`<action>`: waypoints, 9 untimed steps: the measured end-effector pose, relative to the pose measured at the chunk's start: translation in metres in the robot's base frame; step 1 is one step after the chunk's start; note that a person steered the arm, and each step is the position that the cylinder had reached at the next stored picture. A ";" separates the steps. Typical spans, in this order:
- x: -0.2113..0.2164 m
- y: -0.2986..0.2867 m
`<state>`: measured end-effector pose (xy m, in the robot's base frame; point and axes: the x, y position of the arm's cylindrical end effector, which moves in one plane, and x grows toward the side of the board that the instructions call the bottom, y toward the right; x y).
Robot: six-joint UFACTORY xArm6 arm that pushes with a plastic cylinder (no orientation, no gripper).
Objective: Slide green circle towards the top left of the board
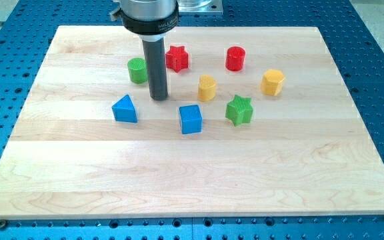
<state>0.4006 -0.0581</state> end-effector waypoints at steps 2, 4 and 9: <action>0.000 0.033; -0.014 0.124; -0.051 -0.012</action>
<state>0.3494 -0.0702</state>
